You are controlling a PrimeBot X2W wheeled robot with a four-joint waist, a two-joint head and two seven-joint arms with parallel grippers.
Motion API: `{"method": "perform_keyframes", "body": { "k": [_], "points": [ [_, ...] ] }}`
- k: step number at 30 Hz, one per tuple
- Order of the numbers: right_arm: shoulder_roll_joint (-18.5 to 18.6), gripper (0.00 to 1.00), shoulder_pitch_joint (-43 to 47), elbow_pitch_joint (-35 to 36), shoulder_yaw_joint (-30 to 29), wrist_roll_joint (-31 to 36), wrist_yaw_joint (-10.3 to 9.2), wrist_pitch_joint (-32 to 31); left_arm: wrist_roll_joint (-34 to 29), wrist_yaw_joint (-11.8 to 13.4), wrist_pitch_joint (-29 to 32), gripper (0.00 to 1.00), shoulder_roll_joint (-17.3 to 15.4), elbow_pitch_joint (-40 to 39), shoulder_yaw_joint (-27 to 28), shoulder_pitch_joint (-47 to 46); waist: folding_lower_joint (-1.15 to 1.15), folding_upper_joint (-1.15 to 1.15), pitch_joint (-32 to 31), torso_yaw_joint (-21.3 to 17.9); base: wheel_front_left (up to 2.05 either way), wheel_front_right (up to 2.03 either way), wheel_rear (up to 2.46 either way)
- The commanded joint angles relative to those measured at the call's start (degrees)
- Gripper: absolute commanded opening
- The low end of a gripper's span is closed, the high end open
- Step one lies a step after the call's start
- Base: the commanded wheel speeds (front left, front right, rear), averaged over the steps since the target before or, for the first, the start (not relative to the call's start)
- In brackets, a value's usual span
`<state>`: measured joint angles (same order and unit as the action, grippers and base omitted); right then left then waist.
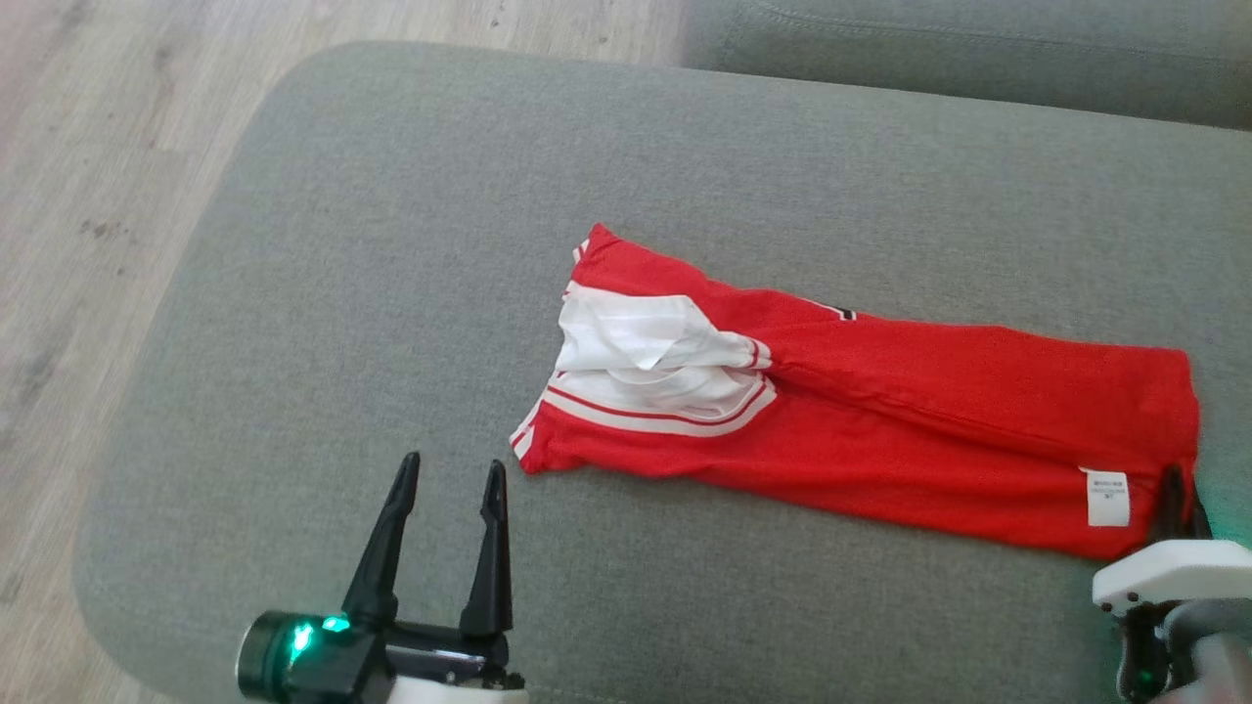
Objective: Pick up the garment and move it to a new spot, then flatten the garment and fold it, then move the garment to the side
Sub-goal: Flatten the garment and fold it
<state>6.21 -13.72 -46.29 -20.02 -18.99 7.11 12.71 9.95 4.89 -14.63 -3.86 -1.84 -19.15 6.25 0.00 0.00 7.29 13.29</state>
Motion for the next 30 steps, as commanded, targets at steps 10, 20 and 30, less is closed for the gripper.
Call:
{"method": "perform_keyframes", "body": {
  "k": [10,20,30],
  "points": [
    [10.4,0.00,-2.5,10.2,-1.5,0.8,0.37,-2.5,-1.3,-0.8,-0.4,1.00,0.9,-1.5,3.6,0.1,0.00,0.00,-1.7,-3.5,0.00,0.00,0.00],
    [2.0,0.00,-0.9,39.2,7.3,-2.4,0.37,-15.7,-1.0,-1.2,-0.4,1.00,1.0,-1.0,3.7,-0.2,0.00,0.00,-2.4,-4.6,0.00,0.00,0.00],
    [-3.3,0.00,0.1,45.3,24.8,-2.8,0.37,-19.5,-0.3,-1.6,-0.4,1.00,1.0,-0.2,2.6,-1.5,0.00,0.00,-1.0,-1.4,0.00,0.00,0.00]
  ]
}}
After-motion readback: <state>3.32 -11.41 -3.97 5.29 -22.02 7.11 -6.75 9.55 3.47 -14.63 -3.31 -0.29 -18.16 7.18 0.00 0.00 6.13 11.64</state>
